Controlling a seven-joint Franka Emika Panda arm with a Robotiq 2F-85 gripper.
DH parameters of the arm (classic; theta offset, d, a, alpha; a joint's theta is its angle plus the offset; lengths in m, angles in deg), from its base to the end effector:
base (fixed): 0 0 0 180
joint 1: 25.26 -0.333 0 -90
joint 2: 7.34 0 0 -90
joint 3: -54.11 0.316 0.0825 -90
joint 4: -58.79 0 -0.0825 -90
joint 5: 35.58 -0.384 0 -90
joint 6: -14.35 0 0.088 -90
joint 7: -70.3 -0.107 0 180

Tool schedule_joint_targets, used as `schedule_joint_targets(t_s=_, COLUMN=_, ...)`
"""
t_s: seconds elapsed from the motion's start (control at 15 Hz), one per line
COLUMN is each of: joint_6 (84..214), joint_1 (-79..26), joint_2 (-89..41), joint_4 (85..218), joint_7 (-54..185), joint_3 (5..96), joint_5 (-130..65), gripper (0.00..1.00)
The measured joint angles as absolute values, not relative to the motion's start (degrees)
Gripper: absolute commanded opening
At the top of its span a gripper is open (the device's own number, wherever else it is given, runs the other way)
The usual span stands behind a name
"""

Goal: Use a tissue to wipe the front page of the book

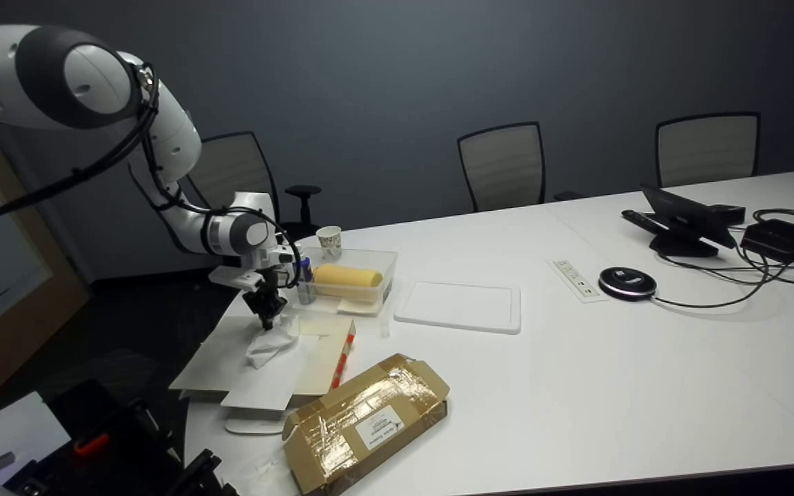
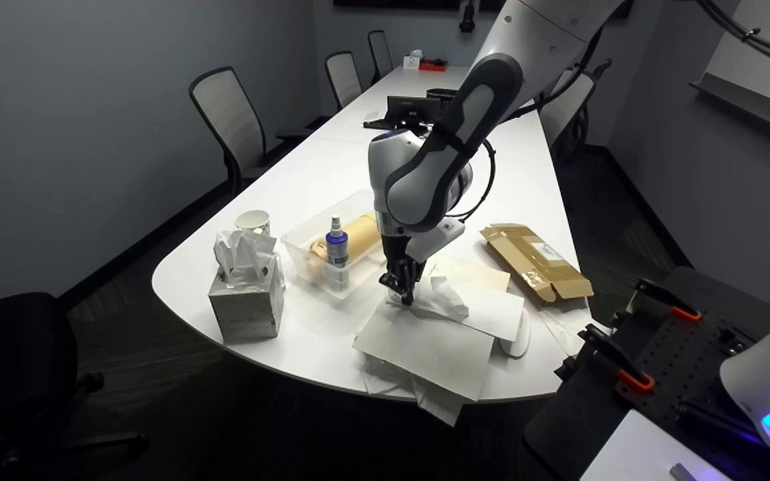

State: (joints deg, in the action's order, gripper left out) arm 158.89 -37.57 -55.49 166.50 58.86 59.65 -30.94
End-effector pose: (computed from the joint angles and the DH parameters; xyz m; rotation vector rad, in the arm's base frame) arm 0.5599 0.1831 0.0457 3.1020 0.2446 -0.3034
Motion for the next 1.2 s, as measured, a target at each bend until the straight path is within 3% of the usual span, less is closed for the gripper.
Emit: schedule_joint_targets(t_s=1.2, joint_6=148.6, joint_1=-45.3, joint_2=-54.4, joint_4=162.8, joint_7=43.9, joint_3=45.6, joint_5=-19.7, gripper=0.0)
